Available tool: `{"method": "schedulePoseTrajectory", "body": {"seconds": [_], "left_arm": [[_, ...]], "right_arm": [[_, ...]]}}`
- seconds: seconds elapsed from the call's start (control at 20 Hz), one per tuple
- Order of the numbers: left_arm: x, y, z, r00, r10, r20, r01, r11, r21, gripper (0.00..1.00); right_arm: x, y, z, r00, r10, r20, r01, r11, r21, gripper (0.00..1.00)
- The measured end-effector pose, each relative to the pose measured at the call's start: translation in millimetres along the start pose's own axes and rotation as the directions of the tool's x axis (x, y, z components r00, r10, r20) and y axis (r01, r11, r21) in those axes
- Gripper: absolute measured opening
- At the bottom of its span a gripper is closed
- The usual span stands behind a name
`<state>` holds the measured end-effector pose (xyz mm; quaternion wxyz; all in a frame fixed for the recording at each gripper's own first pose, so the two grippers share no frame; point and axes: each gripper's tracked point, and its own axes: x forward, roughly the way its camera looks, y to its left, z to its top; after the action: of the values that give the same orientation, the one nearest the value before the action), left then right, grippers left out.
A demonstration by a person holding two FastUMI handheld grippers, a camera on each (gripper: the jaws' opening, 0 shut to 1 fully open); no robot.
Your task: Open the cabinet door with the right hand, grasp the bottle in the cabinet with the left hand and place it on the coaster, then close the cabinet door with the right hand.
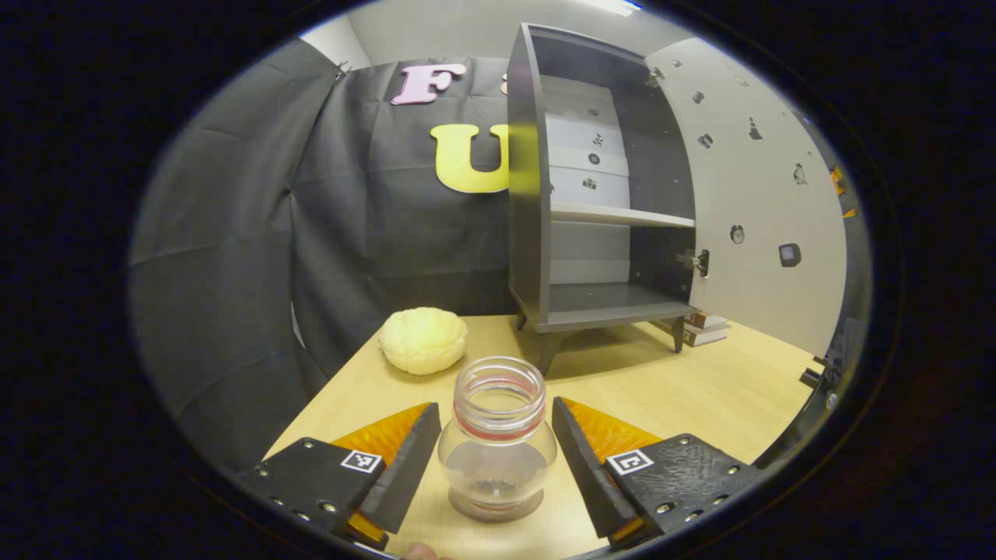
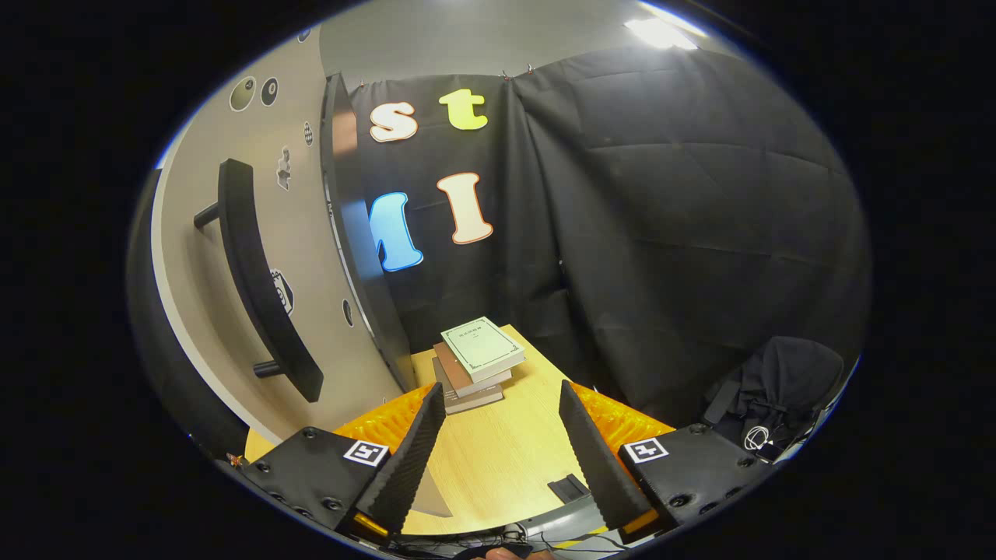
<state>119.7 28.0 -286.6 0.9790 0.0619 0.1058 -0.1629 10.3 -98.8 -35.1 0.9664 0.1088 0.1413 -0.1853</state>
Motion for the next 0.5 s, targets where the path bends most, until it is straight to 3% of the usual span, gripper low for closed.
{"method": "schedulePoseTrajectory", "body": {"seconds": [0.05,0.15,0.3,0.4,0.5], "left_arm": [[0.0,0.4,-0.1,1.000,0.001,-0.002,-0.001,1.000,0.005,0.86],[-0.5,1.5,4.3,1.000,0.002,0.003,-0.002,1.000,0.008,0.92],[0.5,0.6,17.7,1.000,-0.014,0.020,0.015,1.000,-0.009,0.87],[2.6,-1.7,25.9,0.999,-0.021,0.031,0.021,1.000,-0.008,0.92],[0.7,-2.6,39.3,0.998,-0.030,0.048,0.031,0.999,-0.009,0.89]], "right_arm": [[0.1,0.5,-3.1,1.000,0.001,-0.006,-0.001,1.000,0.008,0.94],[-0.8,2.2,-8.8,1.000,0.001,-0.015,-0.001,1.000,0.014,0.94],[-2.3,4.5,-16.5,1.000,0.000,-0.023,0.001,1.000,0.007,0.94],[-3.7,4.8,-20.5,1.000,-0.006,-0.027,0.006,1.000,-0.002,0.94],[-7.0,4.5,-22.6,1.000,-0.012,-0.028,0.012,1.000,0.001,0.94]]}}
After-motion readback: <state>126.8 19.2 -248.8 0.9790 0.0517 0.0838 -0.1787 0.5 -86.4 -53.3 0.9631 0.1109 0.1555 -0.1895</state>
